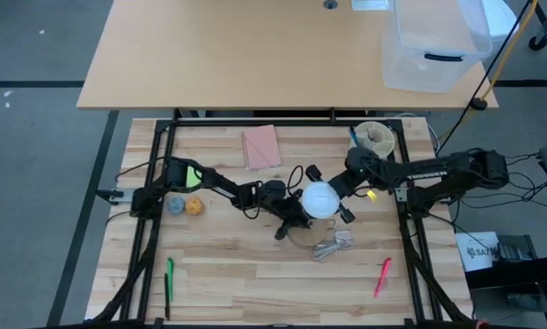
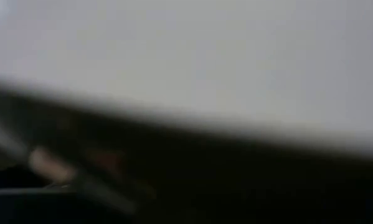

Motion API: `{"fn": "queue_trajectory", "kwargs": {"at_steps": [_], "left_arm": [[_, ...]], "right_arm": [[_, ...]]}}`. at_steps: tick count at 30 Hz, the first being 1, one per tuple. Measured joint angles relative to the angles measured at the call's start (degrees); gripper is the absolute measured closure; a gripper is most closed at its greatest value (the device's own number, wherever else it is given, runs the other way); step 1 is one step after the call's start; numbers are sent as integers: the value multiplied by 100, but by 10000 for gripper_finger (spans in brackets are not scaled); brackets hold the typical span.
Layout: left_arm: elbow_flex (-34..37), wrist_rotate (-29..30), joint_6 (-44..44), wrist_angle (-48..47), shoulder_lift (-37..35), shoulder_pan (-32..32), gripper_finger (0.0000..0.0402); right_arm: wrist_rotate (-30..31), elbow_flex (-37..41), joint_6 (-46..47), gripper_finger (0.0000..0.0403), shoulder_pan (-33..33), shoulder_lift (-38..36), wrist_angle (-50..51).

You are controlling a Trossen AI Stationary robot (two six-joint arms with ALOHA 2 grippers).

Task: Screw lightbulb
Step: Remove the lightbulb from the lamp

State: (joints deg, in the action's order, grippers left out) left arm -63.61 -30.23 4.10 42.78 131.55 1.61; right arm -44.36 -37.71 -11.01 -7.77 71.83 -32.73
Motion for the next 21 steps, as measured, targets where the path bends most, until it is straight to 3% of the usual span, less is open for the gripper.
{"fn": "queue_trajectory", "kwargs": {"at_steps": [7,21], "left_arm": [[4,-2,84,-21,0,-10,362],[9,67,72,-41,0,-15,362]], "right_arm": [[-367,-219,-45,257,-7,324,-71],[13,-238,355,192,35,266,-197]]}}
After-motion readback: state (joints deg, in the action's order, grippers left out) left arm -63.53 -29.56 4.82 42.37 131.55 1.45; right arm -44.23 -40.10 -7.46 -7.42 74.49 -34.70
